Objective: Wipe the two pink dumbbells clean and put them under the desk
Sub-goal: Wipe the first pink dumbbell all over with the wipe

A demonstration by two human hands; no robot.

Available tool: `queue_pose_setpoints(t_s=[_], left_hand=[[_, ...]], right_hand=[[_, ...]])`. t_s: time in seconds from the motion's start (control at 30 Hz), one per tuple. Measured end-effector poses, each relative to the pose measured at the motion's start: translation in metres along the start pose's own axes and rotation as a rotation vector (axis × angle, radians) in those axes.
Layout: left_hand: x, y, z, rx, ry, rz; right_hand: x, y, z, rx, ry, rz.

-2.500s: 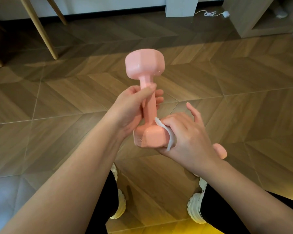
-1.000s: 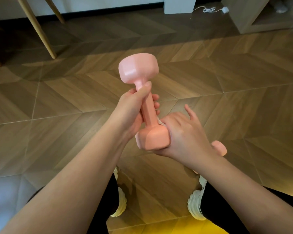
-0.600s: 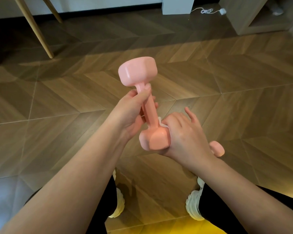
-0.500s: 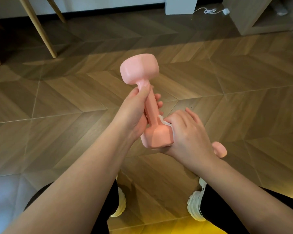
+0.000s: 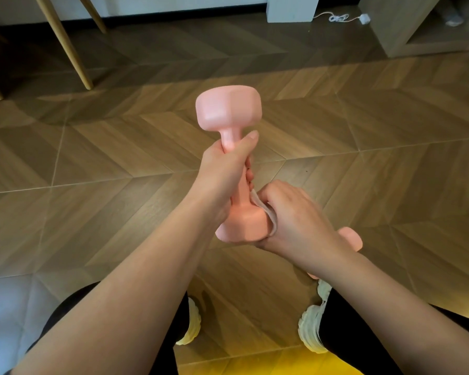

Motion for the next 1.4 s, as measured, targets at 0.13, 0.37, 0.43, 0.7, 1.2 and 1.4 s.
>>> queue_pose_setpoints(t_s=[0.13,0.37,0.43,0.7,1.2,1.4], left_hand=[[-0.003,-0.002,0.001,-0.065,-0.055,-0.046],[-0.002,-0.003,-0.003,-0.119,-0.073,-0.009],[-0.001,-0.003,-0.002,-0.138,-0.083,0.004],[-0.001,0.006,-0.002,-0.117,-0.102,0.170],[0.001,0.004,-0.004,-0.183,-0.084,0.262],[0.009,-0.001,-0.003,-0.028,0.000,0.160]], right_hand=[[0.001,0.013,-0.003,0.110,-0.037,0.172],[-0.001,0.002,0.000,0.178,-0.025,0.042],[-0.001,0.008,-0.003,0.235,-0.030,0.128],[-0.001,0.002,-0.002,0.212,-0.036,0.064],[-0.001,0.005,0.000,0.187,-0.111,-0.008],[-0.009,-0.007,-0.002,-0.012,-0.129,-0.274]])
Point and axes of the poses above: each hand's wrist, its own x-axis towards the middle knuckle, its own y-axis out of the palm, z = x × y, the point moved 6 cm from there along x, towards the middle knuckle, and after that the axes turned 3 degrees about -z, right-handed, at the moved point
